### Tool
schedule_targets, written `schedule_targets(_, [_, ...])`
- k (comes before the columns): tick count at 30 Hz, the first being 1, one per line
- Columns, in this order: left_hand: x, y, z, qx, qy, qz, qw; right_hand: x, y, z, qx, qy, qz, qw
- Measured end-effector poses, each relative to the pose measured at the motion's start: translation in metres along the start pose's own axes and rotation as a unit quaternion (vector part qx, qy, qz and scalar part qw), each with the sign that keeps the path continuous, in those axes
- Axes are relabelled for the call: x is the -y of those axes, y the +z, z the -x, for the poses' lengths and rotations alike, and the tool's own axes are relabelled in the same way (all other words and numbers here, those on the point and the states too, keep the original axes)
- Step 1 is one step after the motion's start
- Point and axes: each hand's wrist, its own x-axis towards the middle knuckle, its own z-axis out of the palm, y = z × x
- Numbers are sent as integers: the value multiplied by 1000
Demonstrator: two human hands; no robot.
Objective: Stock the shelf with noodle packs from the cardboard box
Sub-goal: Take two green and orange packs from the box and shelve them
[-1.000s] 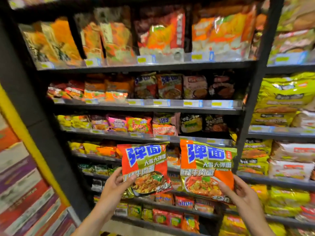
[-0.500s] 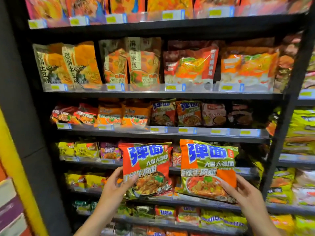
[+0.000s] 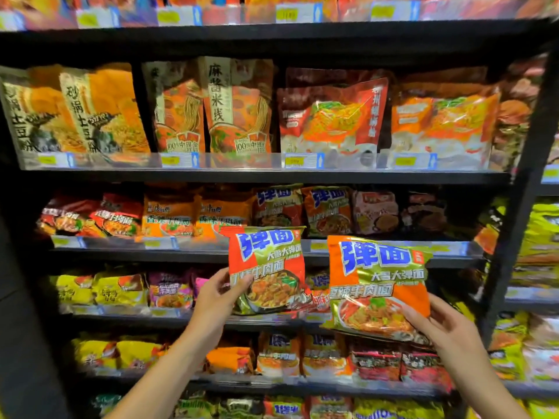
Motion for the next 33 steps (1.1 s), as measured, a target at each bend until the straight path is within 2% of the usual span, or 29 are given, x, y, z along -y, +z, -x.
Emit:
schedule_targets(6, [-13,20,-61,2,28,-22,999,-1,3,-56,15,-26,-22,999])
schedule_targets(13, [-19,34,-134,-22,11,-42,999,-4,7,-110,52,-26,-18,998])
schedule_targets(21, [-18,53,-193,-80,47,-82,992,-10,14,-142,44,-15,-43,998])
schedule_targets(26, [-11,64,-231,-102,0,-148,984,-16,11,-156,42,-13,-34,998])
schedule_targets(29, [0,73,-241,-109,1,-264,958,-17,12,-160,36,-7,-35,999])
schedule_targets(33, [7,79,-243,-94,41,-423,901,-13,11,-166,34,-13,-40,999])
